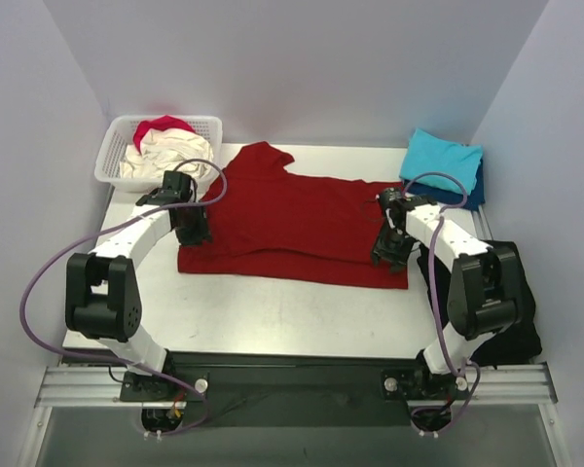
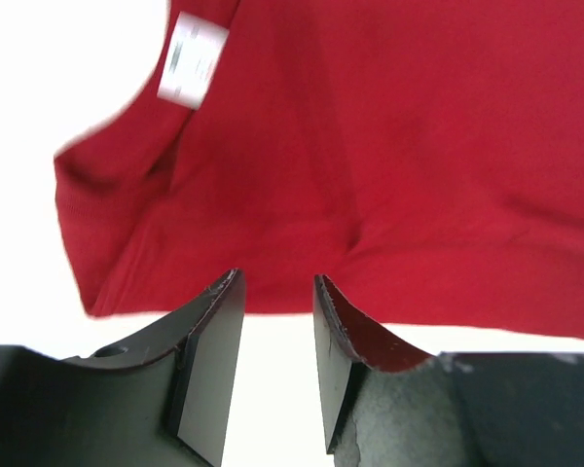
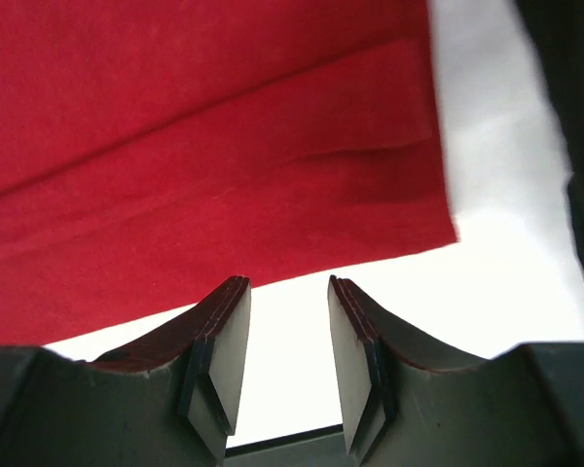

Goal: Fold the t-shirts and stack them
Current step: Fold the flattened tshirt in 1/3 of the way

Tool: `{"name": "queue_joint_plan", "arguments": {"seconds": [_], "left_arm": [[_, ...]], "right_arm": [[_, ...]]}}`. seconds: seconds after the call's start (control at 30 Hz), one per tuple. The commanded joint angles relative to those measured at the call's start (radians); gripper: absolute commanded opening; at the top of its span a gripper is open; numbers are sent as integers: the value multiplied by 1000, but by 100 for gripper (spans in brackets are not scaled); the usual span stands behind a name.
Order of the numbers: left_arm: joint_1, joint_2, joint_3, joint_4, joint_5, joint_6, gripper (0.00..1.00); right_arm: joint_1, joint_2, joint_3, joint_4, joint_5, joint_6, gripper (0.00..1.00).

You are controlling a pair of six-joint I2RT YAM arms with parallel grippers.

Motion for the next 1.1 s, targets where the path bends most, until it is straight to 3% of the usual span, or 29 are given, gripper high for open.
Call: {"name": "queue_joint_plan", "arguments": {"seconds": [0.0, 0.57, 0.83, 1.07], "left_arm": [[-6, -45, -27, -64, -50, -16, 44], [-24, 113, 5, -195, -174, -65, 40], [-26, 191, -43, -172, -188, -73, 39], [-29, 170, -141, -181, -184, -73, 38]], "right_arm": [[34, 51, 13, -34, 3, -7, 37], [57, 216, 73, -20, -60, -30, 35], [64, 223, 38, -18, -62, -36, 35], [71, 197, -34, -17, -59, -43, 34]]}}
